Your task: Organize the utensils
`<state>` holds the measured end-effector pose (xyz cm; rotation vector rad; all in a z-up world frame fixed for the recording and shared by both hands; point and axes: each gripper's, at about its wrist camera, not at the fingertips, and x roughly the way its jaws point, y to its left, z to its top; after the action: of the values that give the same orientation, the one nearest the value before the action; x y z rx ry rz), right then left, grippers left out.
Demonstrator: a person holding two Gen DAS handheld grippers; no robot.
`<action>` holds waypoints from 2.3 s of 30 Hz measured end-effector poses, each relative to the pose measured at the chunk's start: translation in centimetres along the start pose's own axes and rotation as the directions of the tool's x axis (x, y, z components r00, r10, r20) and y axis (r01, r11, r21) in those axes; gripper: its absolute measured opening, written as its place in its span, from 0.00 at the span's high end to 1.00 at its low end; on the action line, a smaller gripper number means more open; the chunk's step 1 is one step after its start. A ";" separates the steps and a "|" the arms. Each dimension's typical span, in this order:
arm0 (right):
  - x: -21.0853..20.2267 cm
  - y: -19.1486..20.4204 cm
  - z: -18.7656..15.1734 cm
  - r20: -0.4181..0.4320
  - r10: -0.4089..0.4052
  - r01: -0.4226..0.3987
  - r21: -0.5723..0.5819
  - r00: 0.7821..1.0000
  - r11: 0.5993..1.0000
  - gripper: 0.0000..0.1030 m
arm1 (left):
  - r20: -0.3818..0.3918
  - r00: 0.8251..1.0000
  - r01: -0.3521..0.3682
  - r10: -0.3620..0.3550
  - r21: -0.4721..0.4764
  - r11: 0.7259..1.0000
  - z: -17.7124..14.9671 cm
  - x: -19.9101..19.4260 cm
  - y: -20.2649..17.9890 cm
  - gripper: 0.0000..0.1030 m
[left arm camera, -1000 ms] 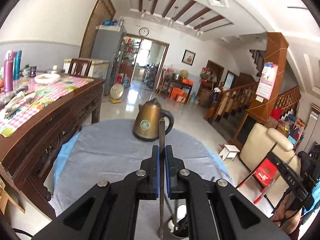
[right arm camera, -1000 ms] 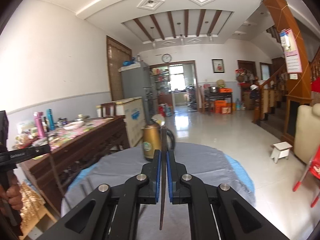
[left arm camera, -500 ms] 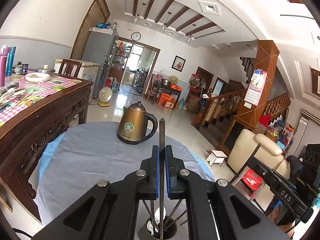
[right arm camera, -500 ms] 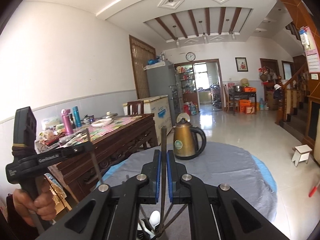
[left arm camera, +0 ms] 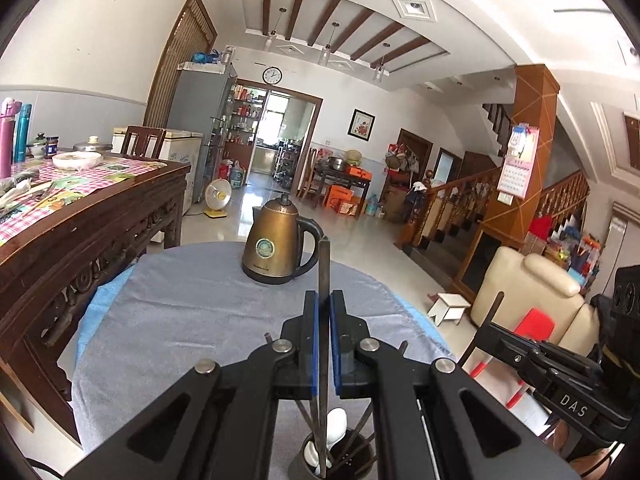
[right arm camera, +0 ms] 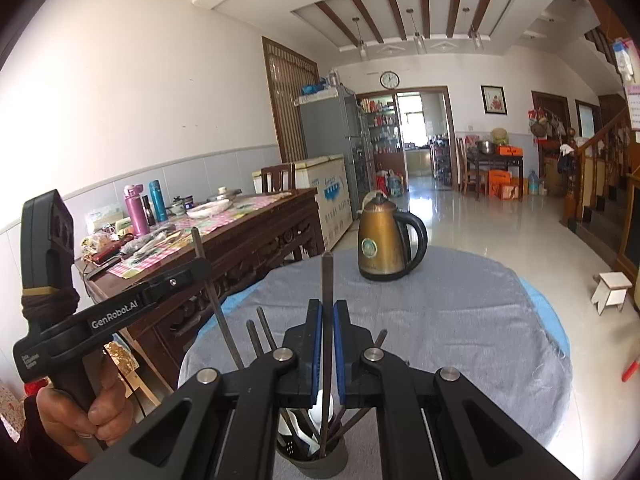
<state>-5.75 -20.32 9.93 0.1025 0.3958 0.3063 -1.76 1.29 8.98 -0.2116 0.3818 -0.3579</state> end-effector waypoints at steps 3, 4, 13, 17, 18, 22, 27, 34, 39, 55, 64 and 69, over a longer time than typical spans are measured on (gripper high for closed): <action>0.4 -0.3 -0.4 -0.020 -0.003 0.003 0.009 1.000 1.000 0.94 | -0.010 1.000 -0.007 0.008 0.015 1.000 -0.4 0.4 -0.2 0.95; 0.5 -0.4 -0.5 -0.025 -0.003 0.003 0.011 1.000 1.000 0.94 | -0.017 1.000 -0.010 0.011 0.019 1.000 -0.5 0.5 -0.2 0.95; 1.5 -1.0 -1.7 -0.073 0.008 -0.005 0.040 0.997 0.999 0.94 | -0.105 0.993 -0.045 0.050 0.054 0.998 -1.9 1.9 -0.5 0.95; 2.2 -1.1 -2.1 -0.101 0.023 -0.017 0.057 0.995 0.998 0.94 | -0.123 0.991 -0.051 0.058 0.062 0.997 -2.3 2.3 -0.4 0.95; 2.4 -1.1 -2.3 -0.110 0.027 -0.021 0.059 0.994 0.998 0.94 | -0.128 0.990 -0.053 0.061 0.065 0.996 -2.4 2.3 -0.4 0.95; 3.1 -0.9 -2.8 -0.140 0.040 -0.032 0.064 0.989 0.997 0.94 | -0.149 0.986 -0.063 0.073 0.072 0.995 -2.7 2.6 -0.3 0.94; 3.6 -0.7 -3.2 -0.168 0.053 -0.043 0.063 0.984 0.997 0.92 | -0.174 0.976 -0.114 0.131 0.102 0.988 -3.1 2.8 -0.3 0.93; 4.3 -1.3 -3.3 -0.221 0.105 -0.078 0.126 0.970 0.989 0.54 | -0.148 0.946 -0.258 0.289 0.197 0.946 -3.8 1.4 -0.1 0.38; 3.5 -1.3 -3.1 -0.182 0.102 -0.081 0.123 0.978 0.989 0.41 | -0.145 0.893 -0.381 0.427 0.261 0.887 -4.2 0.2 1.2 0.34; 4.0 1.5 -4.1 -0.248 0.078 -0.069 0.045 0.966 0.997 0.41 | -0.187 0.839 -0.463 0.510 0.247 0.851 -5.0 -0.9 4.4 0.33; 4.0 0.9 -4.9 -0.275 0.061 -0.048 0.055 0.959 0.997 0.40 | -0.198 0.838 -0.458 0.508 0.250 0.853 -5.2 -0.6 4.2 0.33; 3.6 0.0 -5.3 -0.282 0.044 -0.024 0.075 0.958 0.997 0.39 | -0.204 0.835 -0.455 0.510 0.264 0.851 -5.4 -0.4 3.7 0.33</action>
<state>-4.71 -19.03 3.77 0.1358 0.6913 0.3426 -3.18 4.13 3.26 0.1439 0.6459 0.0851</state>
